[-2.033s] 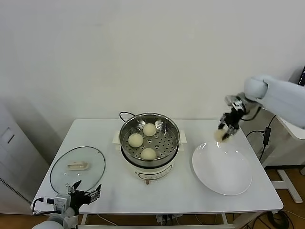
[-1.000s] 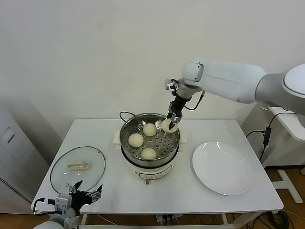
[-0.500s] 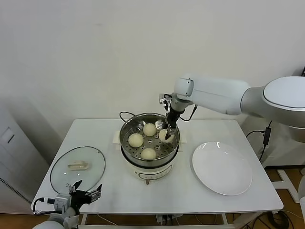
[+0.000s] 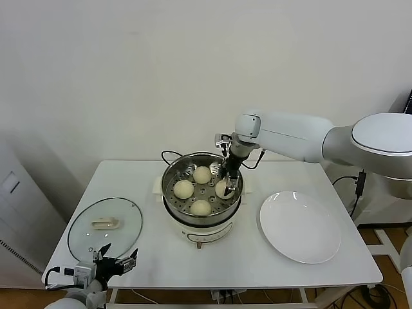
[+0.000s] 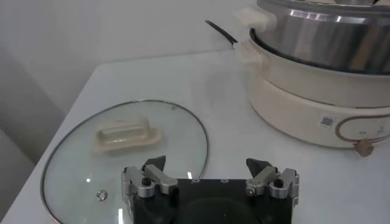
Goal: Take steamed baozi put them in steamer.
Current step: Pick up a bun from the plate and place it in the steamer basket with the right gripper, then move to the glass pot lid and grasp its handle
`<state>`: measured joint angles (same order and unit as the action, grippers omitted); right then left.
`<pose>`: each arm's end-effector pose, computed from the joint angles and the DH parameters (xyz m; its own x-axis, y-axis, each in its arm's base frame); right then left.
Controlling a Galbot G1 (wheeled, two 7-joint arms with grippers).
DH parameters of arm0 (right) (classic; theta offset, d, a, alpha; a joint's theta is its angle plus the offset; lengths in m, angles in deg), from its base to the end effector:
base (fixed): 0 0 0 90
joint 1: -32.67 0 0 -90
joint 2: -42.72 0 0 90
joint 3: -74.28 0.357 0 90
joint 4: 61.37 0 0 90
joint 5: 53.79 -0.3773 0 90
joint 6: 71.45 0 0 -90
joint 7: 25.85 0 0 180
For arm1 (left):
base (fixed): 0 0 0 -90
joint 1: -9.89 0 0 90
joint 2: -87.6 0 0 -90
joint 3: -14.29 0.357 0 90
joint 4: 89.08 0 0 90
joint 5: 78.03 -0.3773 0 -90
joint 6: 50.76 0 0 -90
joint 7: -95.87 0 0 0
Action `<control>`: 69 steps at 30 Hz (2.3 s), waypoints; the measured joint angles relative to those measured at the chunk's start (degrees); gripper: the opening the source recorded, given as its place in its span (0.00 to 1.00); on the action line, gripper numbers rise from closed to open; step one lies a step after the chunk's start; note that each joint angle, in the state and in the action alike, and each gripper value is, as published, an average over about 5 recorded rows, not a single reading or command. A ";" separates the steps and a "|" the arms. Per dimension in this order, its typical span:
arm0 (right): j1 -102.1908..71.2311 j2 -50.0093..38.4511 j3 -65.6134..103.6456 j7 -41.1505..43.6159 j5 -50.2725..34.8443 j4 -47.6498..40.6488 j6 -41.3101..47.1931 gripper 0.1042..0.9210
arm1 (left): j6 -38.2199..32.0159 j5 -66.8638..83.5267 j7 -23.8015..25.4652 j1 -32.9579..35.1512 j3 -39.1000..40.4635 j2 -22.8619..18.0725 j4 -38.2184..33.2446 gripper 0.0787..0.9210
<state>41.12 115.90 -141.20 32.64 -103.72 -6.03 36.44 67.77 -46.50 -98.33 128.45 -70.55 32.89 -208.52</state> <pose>0.6400 0.0765 -0.0870 -0.0387 -0.2380 0.9705 -0.9955 -0.0749 -0.0580 0.2123 0.0750 -0.2944 -0.8228 0.0789 0.5628 0.1451 0.9867 0.0738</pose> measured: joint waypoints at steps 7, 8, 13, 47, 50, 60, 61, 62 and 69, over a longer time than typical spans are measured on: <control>3.27 -4.13 3.54 0.48 -0.79 1.66 -0.27 0.88 | 0.00 -0.17 -0.03 0.24 -0.62 -0.48 -0.20 0.88; 3.65 -5.16 4.24 0.32 -1.06 2.04 -0.39 0.88 | 0.00 -0.18 -0.03 0.29 -0.75 -0.59 -0.26 0.88; 3.88 -11.72 8.69 -2.69 -3.19 4.70 -1.02 0.88 | -0.09 -0.64 -0.08 -0.02 -1.34 -1.16 -0.28 0.88; -86.15 -23.76 113.94 -43.18 9.10 28.35 -15.96 0.88 | -4.06 -12.01 2.75 -1.58 -2.95 -2.96 -1.74 0.88; -92.81 -20.40 121.58 -43.40 11.80 29.15 -17.26 0.88 | -5.55 -16.39 3.84 -1.00 -2.90 -2.55 -0.93 0.88; -104.76 -11.72 134.14 -42.96 18.42 30.15 -20.23 0.88 | -13.94 -37.89 6.54 0.80 -3.80 -2.33 4.26 0.88; -105.33 -11.02 134.70 -42.86 18.98 30.15 -20.40 0.88 | -15.04 -40.54 6.58 0.76 -3.99 -2.44 5.11 0.88; -105.84 -10.37 135.20 -42.74 19.52 30.15 -20.56 0.88 | -16.15 -43.25 6.61 0.70 -4.19 -2.57 6.01 0.88; -108.23 -6.96 137.72 -42.03 22.28 29.98 -21.28 0.88 | -24.08 -62.50 5.79 -0.71 -6.11 -3.86 13.48 0.88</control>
<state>-67.11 108.94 -3.49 -9.40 -81.44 23.95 15.16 43.69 -109.00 -92.54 127.73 -76.66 29.02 -195.04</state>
